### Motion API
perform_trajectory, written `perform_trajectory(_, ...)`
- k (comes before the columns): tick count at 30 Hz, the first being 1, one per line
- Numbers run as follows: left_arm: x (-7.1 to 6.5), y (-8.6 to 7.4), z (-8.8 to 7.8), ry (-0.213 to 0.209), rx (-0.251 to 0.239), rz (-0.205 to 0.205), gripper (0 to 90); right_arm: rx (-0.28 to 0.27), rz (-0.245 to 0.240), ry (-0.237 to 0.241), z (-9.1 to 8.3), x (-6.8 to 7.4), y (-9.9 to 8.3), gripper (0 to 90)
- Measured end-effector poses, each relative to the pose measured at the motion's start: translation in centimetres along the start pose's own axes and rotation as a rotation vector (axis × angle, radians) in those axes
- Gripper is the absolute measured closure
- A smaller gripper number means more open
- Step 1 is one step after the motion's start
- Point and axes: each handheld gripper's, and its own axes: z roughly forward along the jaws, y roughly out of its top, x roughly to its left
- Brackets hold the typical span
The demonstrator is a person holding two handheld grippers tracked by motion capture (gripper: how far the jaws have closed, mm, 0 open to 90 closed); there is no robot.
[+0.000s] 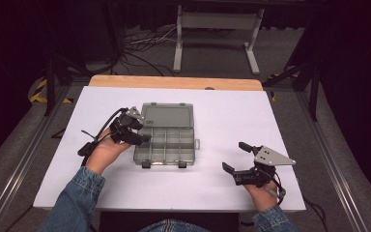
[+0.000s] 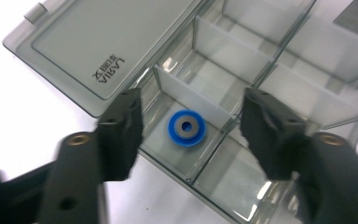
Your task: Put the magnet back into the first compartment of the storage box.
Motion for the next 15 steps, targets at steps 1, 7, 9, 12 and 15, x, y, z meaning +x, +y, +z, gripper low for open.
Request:
perform_trajectory(1,-0.2,0.0,-0.5,0.000,-0.024,-0.007,33.3,0.000,0.000,-0.001,0.0,0.0,0.0,6.1)
perform_trajectory(7,-0.5,-0.7,-3.0,-0.016,-0.142,-0.024,19.1,-0.001,-0.004,-0.006,0.0,-0.1,0.2,6.2)
perform_trajectory(9,-0.7,-1.2,-3.6,-0.001,-0.181,-0.018,16.4,0.003,-0.006,-0.005,0.0,0.0,0.2,6.2)
perform_trajectory(12,-0.9,-1.6,-4.2,0.015,-0.216,-0.026,11.9,0.003,-0.011,-0.005,0.0,0.0,0.2,6.2)
perform_trajectory(15,-1.1,-2.6,-5.4,0.012,-0.292,-0.031,9.3,0.006,-0.018,-0.004,-0.1,0.0,0.3,6.2)
